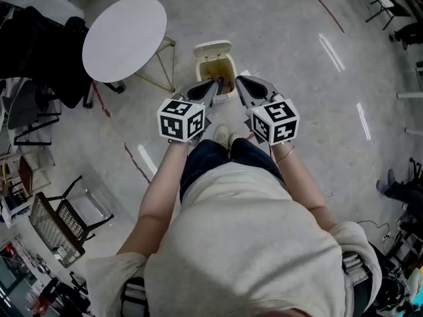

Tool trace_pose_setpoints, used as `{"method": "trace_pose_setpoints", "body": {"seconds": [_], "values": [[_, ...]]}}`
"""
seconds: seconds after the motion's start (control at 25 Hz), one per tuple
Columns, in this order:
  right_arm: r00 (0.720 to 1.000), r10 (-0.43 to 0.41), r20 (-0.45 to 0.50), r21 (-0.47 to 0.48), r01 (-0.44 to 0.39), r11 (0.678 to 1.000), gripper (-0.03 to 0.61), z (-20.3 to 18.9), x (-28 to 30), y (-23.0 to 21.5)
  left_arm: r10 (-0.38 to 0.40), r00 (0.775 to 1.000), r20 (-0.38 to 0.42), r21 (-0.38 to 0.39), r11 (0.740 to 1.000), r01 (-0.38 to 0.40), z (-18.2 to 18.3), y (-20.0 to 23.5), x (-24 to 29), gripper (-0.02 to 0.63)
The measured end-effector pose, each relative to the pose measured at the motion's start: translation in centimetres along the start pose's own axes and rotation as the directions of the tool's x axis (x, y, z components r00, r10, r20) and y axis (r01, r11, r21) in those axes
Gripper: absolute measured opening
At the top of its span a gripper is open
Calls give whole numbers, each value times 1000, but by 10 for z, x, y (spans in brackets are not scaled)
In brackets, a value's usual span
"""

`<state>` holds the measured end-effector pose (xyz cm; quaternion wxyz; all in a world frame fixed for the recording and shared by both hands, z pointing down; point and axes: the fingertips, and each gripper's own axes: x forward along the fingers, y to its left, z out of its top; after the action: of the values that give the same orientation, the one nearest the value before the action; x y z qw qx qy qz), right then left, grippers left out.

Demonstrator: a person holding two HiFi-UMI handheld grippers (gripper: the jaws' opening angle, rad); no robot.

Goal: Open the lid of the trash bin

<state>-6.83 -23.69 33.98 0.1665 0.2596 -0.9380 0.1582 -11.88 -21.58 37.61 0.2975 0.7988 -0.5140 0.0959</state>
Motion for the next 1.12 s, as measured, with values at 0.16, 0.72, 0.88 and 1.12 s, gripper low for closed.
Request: {"method": "trace_pose_setpoints", "body": {"seconds": [0.16,0.72,0.88,1.12], "values": [[999,18,33,-37,-17,999,8,21,-4,6,23,996,82,3,1000,-24,25,-5,-10,9],[995,50,82,-147,-38,988,8,49,-22,19,78,968,237,64,993,-96,47,-19,-38,9],[997,48,63,-161,-38,986,8,40,-24,21,85,971,224,92,990,-108,40,-25,-38,9],[998,55,34,-141,-50,989,8,25,-24,25,72,974,215,48,995,-84,27,-27,-38,9]]}}
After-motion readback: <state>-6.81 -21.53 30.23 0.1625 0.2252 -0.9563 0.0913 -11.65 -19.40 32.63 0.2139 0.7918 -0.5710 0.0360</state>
